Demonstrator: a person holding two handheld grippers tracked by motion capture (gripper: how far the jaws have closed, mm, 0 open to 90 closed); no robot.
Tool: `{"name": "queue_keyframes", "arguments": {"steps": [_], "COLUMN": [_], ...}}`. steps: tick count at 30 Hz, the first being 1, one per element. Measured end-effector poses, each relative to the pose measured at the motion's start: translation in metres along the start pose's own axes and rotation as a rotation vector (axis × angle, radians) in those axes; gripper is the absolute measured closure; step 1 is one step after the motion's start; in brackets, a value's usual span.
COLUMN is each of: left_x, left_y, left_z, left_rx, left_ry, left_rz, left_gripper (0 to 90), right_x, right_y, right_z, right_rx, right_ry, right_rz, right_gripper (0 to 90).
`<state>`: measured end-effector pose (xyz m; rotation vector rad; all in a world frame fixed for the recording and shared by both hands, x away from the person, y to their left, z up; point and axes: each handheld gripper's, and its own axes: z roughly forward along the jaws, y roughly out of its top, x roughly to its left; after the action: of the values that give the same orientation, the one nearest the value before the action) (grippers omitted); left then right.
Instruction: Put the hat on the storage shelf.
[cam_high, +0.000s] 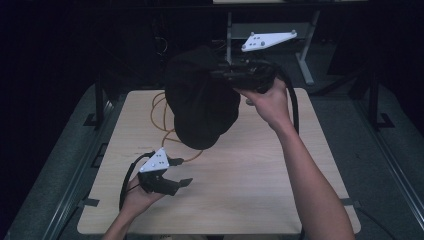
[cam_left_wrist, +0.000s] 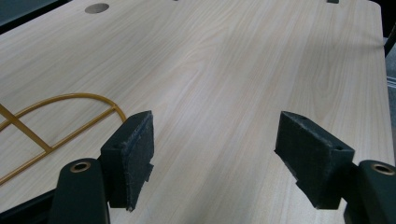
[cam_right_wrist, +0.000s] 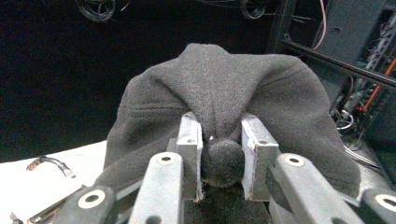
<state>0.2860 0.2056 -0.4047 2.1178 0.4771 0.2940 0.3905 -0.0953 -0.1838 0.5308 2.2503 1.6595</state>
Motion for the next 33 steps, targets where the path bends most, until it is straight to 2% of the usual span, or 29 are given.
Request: {"name": "queue_keyframes", "arguments": {"steps": [5,8,14,16,22,24,25,29,33], "left_x": [-0.002,-0.002,-0.002,-0.004,-0.003,-0.003,-0.003,-0.004,-0.004], "left_y": [0.000,0.000,0.001,0.002,0.002,0.002,0.002,0.003,0.003], "left_z": [0.001,0.001,-0.001,-0.001,-0.001,-0.001,-0.001,-0.002,-0.001], "left_rx": [0.017,0.012,0.012,0.000,-0.006,-0.006,-0.006,-0.011,-0.018], "left_ry": [0.002,0.002,0.005,0.003,0.000,0.002,0.002,0.001,0.001], "left_rz": [0.024,0.028,0.037,0.026,0.025,0.033,0.033,0.037,0.036], "left_gripper": [27.1,27.1,27.1,27.1,27.1,27.2,27.2,27.1,27.1], "right_x": [0.001,0.002,0.002,0.002,0.003,0.004,0.004,0.001,-0.001], "right_y": [0.012,0.016,0.022,0.025,0.030,0.033,0.033,0.032,0.031], "right_z": [0.012,0.019,0.034,0.040,0.057,0.069,0.069,0.090,0.101], "right_rx": [0.003,0.027,0.036,0.040,0.048,0.071,0.071,0.117,0.133], "right_ry": [0.025,0.030,0.042,0.045,0.068,0.087,0.087,0.092,0.101], "right_rz": [0.003,0.004,-0.006,-0.004,-0.001,0.005,0.005,0.025,0.039], "right_gripper": [72.2,72.2,72.2,72.2,72.2,72.2,72.2,72.2,72.1]}}
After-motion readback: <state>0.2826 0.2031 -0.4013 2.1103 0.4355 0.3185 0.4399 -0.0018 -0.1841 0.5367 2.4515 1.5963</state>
